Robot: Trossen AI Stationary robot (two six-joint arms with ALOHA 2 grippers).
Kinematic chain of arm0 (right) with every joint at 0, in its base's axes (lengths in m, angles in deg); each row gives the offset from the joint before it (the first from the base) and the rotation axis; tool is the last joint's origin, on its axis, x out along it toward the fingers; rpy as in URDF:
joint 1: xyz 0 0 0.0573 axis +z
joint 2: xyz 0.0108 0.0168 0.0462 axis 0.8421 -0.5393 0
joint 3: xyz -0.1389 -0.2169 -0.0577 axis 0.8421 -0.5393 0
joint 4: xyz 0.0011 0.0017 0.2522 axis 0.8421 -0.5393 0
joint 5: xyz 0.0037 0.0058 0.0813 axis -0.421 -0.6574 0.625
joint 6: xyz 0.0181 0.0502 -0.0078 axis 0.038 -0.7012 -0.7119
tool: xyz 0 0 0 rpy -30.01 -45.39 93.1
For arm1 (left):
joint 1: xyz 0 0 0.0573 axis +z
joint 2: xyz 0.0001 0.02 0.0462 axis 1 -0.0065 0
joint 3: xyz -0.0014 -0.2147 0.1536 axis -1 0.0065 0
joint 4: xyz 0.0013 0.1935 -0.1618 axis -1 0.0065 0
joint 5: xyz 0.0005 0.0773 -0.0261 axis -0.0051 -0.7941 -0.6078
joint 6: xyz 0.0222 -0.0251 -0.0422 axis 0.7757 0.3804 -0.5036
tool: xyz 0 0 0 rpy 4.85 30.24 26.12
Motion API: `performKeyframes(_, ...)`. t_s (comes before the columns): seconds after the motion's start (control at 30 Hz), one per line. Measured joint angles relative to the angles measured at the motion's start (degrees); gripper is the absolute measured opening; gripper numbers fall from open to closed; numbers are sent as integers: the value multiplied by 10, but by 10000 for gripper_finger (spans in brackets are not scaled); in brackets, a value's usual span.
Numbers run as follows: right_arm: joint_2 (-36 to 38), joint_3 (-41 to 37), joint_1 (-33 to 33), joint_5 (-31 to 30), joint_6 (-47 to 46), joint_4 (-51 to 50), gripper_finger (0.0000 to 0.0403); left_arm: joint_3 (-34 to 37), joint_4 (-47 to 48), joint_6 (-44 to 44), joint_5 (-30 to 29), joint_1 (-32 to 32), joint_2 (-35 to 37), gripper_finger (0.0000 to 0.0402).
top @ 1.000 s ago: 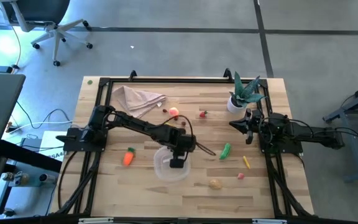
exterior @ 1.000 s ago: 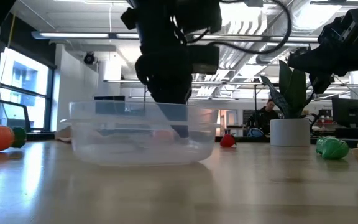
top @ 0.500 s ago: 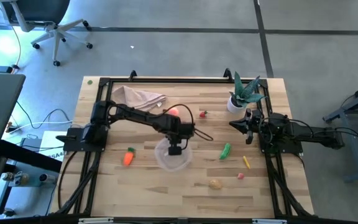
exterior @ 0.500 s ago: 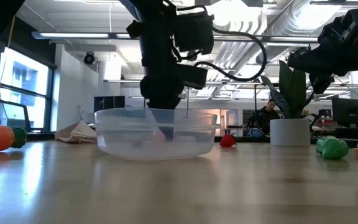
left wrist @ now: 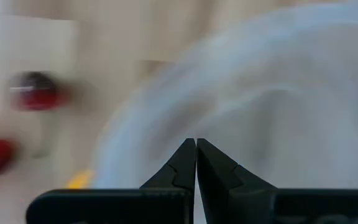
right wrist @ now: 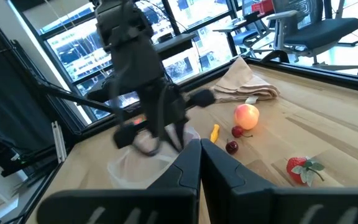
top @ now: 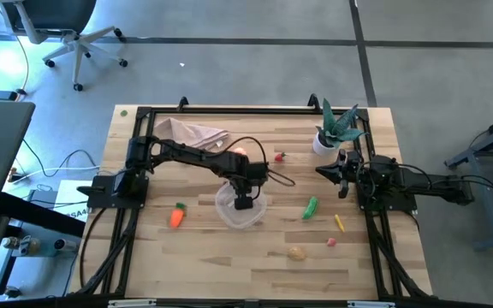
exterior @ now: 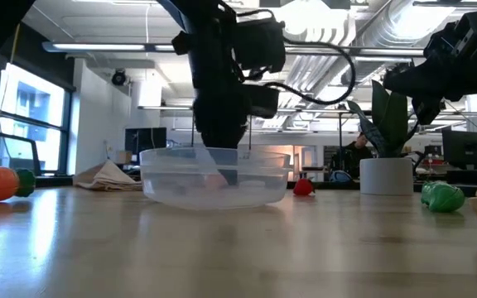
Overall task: Pick and placing Produce into tupperware
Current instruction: Move the transparent bin to the center of the table
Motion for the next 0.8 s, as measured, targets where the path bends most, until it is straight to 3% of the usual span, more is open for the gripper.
performKeyframes(0.43,0,0,0,0,0,0,0,0,-3,-15,21,-131,0,5)
performKeyframes(0.8,0,0,0,0,0,0,0,0,-90,-17,61,-160,0,5)
